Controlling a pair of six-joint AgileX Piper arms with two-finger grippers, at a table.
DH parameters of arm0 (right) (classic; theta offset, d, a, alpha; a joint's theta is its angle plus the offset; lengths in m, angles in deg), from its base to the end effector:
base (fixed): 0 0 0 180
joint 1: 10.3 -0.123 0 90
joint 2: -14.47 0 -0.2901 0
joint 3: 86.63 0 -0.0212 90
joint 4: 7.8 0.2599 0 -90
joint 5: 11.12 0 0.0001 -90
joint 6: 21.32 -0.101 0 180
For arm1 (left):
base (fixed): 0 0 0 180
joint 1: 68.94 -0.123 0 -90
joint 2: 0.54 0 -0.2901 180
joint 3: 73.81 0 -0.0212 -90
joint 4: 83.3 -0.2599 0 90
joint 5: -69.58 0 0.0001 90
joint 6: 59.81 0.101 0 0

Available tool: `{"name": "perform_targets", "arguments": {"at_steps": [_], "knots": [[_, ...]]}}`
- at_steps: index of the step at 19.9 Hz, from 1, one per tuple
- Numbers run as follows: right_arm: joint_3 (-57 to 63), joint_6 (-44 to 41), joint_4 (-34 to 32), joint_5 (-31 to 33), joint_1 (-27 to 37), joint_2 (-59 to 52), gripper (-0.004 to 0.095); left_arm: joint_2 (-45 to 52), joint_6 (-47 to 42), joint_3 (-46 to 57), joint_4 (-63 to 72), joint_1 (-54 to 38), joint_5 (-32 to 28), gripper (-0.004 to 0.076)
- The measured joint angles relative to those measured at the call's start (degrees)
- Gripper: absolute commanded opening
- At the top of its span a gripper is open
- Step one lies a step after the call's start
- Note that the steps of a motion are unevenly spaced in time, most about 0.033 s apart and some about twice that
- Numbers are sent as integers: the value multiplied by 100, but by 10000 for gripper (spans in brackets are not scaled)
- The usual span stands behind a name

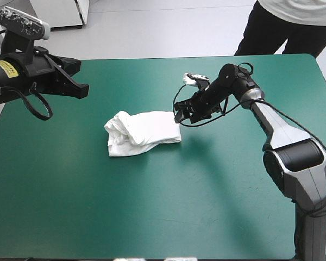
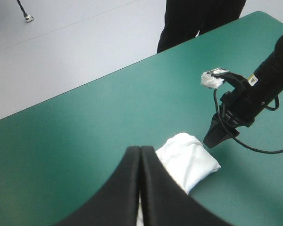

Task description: Fold the cloth

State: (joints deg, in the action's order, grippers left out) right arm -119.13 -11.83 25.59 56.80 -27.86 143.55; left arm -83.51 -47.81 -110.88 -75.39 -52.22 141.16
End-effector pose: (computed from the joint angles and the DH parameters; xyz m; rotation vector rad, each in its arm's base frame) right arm 0.4346 0.1916 0.2575 -0.4494 2.7621 0.8431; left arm 0.2120 -0.0775 0.5610 0.5440 1.9763 -0.2127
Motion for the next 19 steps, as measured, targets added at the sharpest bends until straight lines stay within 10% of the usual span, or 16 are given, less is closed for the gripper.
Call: {"name": "perform_targets", "arguments": {"at_steps": [8,13,19], "knots": [[0,328,858,-195,-30,767,541,0,-5,0,-17,0,0,-10],[-23,340,974,-271,-218,932,-2,0,-5,0,-17,0,0,-10],[-110,111,471,-374,-294,939,1,0,-5,0,-8,0,0,-10]]}}
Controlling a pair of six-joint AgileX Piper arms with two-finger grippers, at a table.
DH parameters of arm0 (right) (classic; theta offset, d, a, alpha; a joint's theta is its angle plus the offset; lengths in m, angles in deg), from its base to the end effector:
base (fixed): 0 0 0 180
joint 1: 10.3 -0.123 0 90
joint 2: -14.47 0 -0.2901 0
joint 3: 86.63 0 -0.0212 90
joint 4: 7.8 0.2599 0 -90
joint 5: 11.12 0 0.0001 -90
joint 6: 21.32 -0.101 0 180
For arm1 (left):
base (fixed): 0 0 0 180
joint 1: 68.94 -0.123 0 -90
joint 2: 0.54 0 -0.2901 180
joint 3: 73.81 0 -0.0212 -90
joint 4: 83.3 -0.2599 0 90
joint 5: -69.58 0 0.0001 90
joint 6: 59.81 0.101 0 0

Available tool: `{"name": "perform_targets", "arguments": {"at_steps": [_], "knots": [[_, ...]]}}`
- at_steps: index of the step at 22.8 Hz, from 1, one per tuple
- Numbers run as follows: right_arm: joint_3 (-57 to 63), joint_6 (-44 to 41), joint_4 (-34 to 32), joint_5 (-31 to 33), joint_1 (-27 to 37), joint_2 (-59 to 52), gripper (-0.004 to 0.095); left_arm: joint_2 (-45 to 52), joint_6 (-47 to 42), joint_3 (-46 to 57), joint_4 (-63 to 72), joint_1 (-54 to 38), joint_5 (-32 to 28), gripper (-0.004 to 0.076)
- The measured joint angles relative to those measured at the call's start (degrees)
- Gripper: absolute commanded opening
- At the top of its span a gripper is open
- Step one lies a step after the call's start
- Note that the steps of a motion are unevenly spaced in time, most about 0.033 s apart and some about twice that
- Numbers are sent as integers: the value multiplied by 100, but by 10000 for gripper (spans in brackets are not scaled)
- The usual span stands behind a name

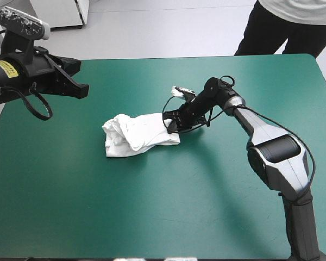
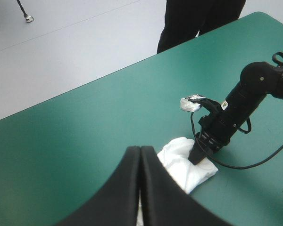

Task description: Fold the cloth

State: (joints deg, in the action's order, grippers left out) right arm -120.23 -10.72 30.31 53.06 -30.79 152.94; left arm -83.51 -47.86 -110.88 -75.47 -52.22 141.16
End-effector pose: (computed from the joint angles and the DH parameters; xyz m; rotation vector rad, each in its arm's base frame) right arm 0.4467 0.2269 0.1887 -0.4314 2.8301 0.9447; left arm 0.2120 -0.0773 0.5610 0.5428 1.9767 -0.2116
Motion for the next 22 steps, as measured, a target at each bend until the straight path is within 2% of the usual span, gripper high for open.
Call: {"name": "perform_targets", "arguments": {"at_steps": [7,14,19,22], "knots": [[-49,-582,-1356,55,60,-270,1,0,0,14,12,0,0,-10],[780,-759,-2370,114,999,-914,0,0,0,48,35,0,0,-10],[2533,-764,-3158,-198,2130,-2083,0,0,0,54,35,0,0,-10],[3627,-764,-3594,-436,3028,-2820,0,0,0,54,136,0,0,-10]]}}
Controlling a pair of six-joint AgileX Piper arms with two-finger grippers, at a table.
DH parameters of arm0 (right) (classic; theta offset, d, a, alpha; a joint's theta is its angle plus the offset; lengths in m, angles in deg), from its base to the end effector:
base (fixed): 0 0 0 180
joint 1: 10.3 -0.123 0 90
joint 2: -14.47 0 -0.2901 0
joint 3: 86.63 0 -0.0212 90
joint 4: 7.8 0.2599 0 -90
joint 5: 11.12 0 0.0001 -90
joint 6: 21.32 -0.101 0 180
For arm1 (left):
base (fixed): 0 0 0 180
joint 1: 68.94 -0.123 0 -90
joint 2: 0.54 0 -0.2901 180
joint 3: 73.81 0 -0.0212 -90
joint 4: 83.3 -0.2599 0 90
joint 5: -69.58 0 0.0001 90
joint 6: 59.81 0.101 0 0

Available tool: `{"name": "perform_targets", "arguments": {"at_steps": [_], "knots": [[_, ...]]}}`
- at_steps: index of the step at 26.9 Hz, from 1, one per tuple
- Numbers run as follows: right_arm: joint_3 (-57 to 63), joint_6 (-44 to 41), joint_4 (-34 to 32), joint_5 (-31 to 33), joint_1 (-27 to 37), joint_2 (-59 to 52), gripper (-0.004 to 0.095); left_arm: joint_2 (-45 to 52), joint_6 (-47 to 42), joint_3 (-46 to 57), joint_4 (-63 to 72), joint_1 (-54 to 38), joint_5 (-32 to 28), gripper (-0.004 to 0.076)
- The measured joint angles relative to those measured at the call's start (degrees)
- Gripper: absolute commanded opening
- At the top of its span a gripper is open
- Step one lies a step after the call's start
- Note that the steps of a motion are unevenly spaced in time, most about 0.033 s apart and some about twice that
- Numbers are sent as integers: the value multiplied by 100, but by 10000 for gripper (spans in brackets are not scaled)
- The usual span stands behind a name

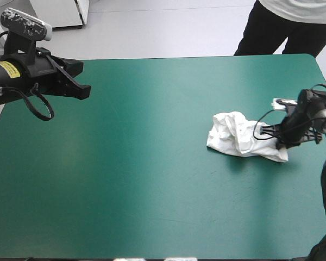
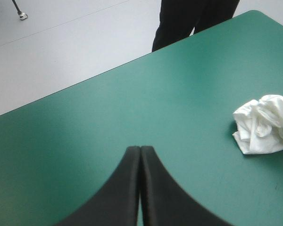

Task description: Fold the cloth

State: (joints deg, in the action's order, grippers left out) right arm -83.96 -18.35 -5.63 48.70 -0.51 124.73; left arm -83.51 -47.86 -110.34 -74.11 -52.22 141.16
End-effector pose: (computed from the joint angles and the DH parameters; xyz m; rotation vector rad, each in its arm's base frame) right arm 0.3561 -0.0581 0.2133 0.2047 3.0050 0.0296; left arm 0.2125 -0.0798 0.5587 0.5502 1.9835 -0.2396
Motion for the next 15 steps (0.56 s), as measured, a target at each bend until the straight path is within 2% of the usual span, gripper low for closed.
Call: {"name": "perform_targets", "arguments": {"at_steps": [4,8,10,13,15], "knots": [[998,0,-307,-325,1064,-791,0,0,6,0,102,0,0,-10],[1316,0,-377,-442,1628,-1084,0,0,6,0,207,0,0,-10],[1329,0,-407,-454,1678,-1104,16,0,6,0,252,0,0,-10],[1335,0,-428,-442,1688,-1104,96,0,24,0,348,0,0,-10],[1327,0,-474,-399,1688,-1104,194,0,50,0,359,0,0,-10]]}}
